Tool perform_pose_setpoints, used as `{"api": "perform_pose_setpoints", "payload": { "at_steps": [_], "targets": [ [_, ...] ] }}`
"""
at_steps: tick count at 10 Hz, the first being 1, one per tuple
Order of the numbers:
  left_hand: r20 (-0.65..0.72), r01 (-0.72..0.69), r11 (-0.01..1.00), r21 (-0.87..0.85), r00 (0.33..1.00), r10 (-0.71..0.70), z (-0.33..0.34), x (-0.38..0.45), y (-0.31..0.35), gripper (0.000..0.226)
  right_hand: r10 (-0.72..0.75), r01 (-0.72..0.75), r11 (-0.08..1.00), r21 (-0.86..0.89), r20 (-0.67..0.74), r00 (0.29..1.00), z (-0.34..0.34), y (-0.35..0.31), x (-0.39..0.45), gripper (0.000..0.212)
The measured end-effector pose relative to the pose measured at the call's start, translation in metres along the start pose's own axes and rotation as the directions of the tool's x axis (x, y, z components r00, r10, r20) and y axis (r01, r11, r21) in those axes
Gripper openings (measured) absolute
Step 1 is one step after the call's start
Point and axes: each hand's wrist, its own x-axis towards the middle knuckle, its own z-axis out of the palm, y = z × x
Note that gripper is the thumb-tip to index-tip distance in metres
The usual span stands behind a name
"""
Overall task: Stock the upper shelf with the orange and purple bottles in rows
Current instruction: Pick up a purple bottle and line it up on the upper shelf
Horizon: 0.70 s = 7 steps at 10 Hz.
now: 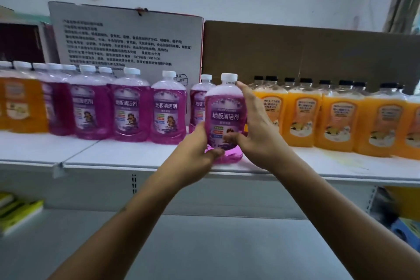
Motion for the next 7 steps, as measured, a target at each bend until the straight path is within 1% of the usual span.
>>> {"api": "perform_pose_setpoints", "payload": {
  "at_steps": [1, 2, 3, 4, 5, 6, 7],
  "targets": [
    [0.022, 0.125, 0.970, 0.209, 0.991, -0.133, -0.009, 0.014, -0.008, 0.043, 0.026, -0.026, 1.000, 0.005, 0.020, 0.999, 0.013, 0.009, 0.016, 0.103],
    [0.022, 0.148, 0.882, 0.448, 0.984, -0.176, -0.020, 0.021, -0.014, 0.036, 0.048, -0.049, 0.998, 0.044, 0.034, 0.998, 0.026, 0.016, 0.031, 0.105],
    [-0.039, 0.146, 0.753, 0.642, 0.987, -0.158, -0.021, 0.020, -0.023, 0.035, 0.075, -0.076, 0.996, 0.052, 0.028, 0.997, 0.036, 0.020, 0.042, 0.108],
    [-0.087, 0.154, 0.735, 0.660, 0.988, -0.129, -0.020, 0.019, -0.031, 0.034, 0.093, -0.093, 0.995, 0.043, 0.013, 0.996, 0.047, 0.023, 0.049, 0.109],
    [-0.130, 0.177, 0.765, 0.619, 0.984, -0.123, -0.020, 0.018, -0.033, 0.029, 0.105, -0.105, 0.994, 0.027, -0.011, 0.994, 0.054, 0.024, 0.057, 0.108],
    [-0.145, 0.189, 0.791, 0.582, 0.981, -0.128, -0.019, 0.016, -0.033, 0.026, 0.127, -0.127, 0.992, 0.002, -0.007, 0.992, 0.058, 0.021, 0.061, 0.108],
    [-0.153, 0.201, 0.828, 0.524, 0.978, -0.141, -0.022, 0.014, -0.029, 0.027, 0.144, -0.142, 0.989, -0.027, 0.068, 0.987, 0.049, 0.014, 0.061, 0.112]
  ]
}}
